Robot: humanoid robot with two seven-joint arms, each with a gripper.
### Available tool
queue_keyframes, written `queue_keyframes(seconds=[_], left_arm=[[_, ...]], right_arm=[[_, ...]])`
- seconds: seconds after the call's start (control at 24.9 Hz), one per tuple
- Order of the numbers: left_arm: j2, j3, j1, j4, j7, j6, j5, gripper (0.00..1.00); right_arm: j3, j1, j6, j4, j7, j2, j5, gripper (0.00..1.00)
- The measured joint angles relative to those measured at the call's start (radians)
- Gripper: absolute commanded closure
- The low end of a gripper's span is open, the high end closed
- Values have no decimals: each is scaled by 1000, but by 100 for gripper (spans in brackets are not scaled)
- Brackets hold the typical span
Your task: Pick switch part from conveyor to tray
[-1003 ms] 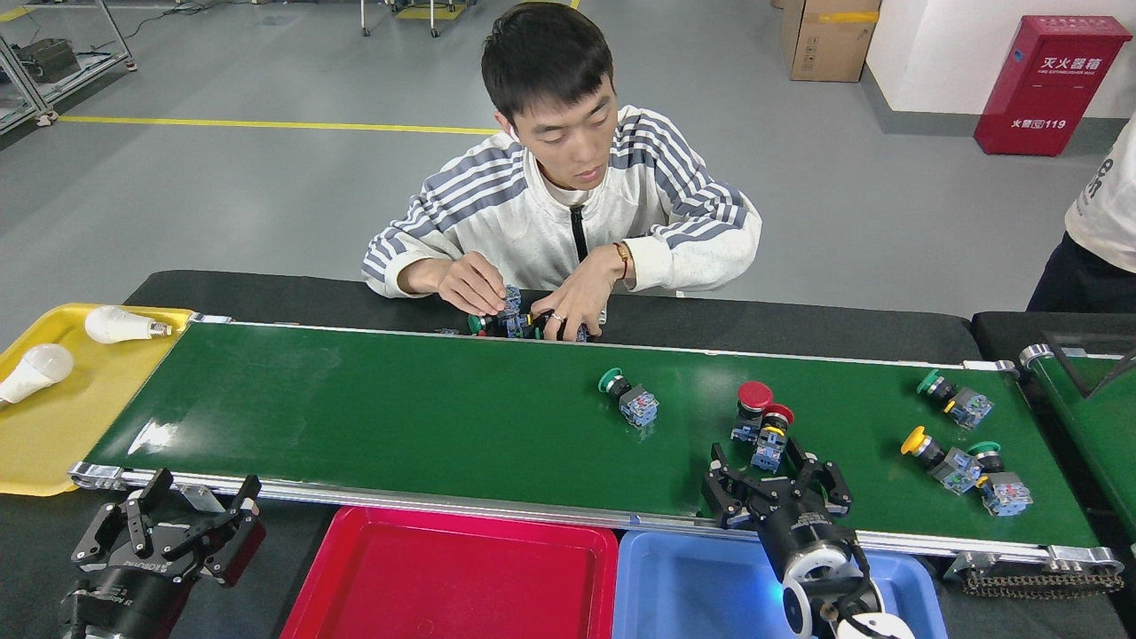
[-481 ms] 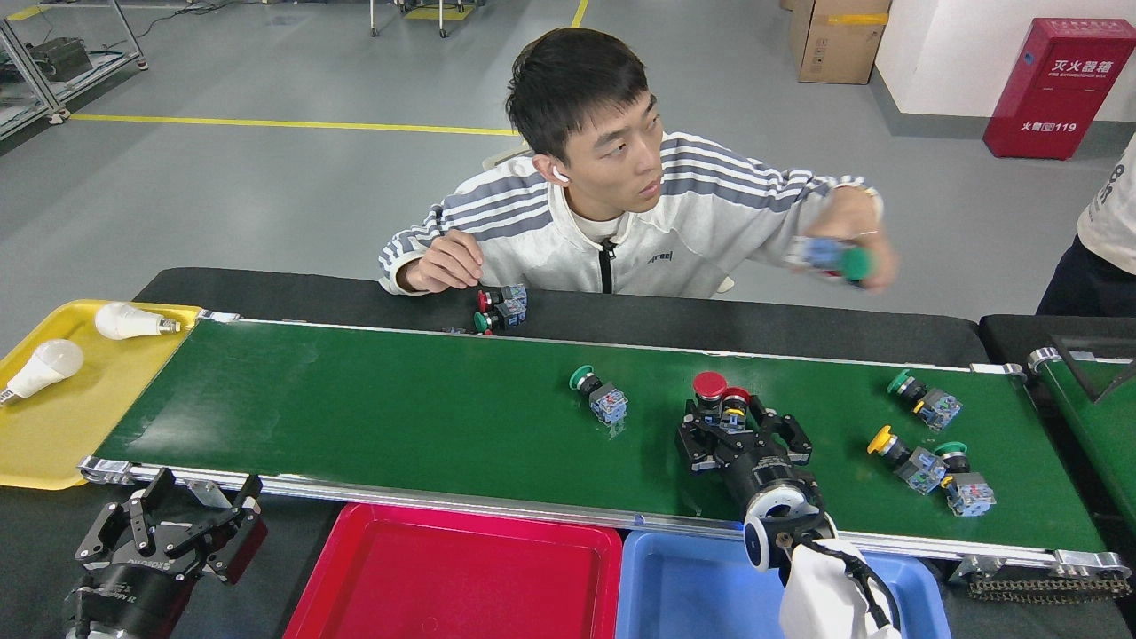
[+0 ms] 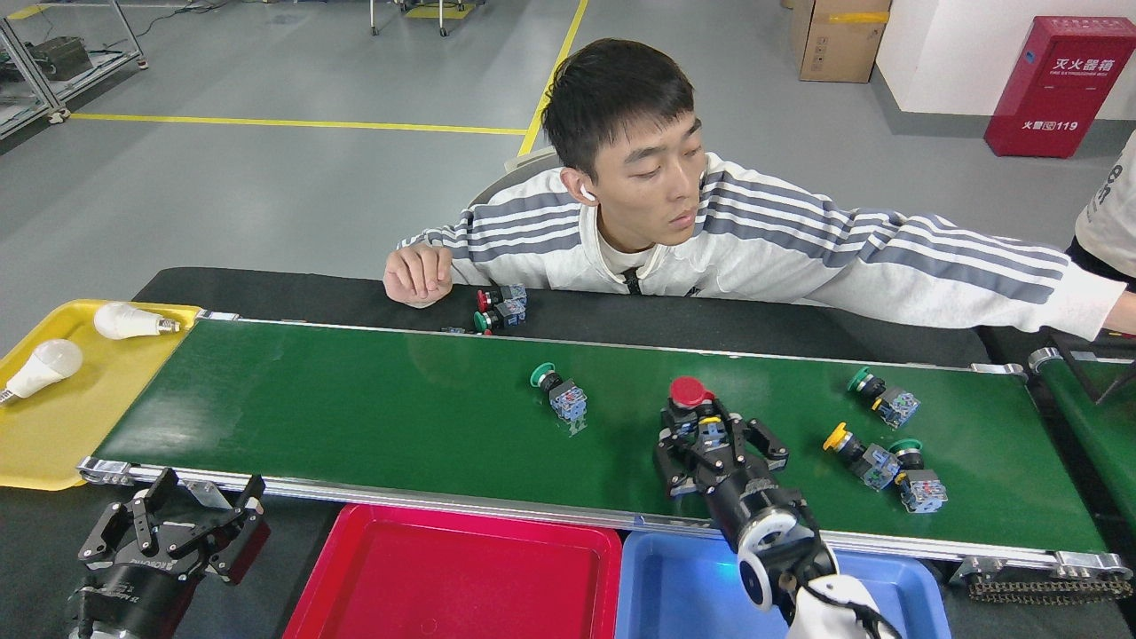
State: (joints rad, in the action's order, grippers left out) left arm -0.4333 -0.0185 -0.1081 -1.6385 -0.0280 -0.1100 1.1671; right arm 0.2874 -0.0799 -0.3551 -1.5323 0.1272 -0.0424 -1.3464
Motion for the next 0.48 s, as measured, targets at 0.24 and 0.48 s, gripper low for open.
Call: queue_keyframes(seconds=[0.24, 0.48], left_arm=[[55, 171, 149, 4, -13, 16, 22, 0], [200, 328, 339, 125, -63, 114, 139, 0]], right_arm=[[30, 33, -359, -26, -2, -12, 0, 0], [-46, 68, -333, -38, -3, -22, 2, 2]])
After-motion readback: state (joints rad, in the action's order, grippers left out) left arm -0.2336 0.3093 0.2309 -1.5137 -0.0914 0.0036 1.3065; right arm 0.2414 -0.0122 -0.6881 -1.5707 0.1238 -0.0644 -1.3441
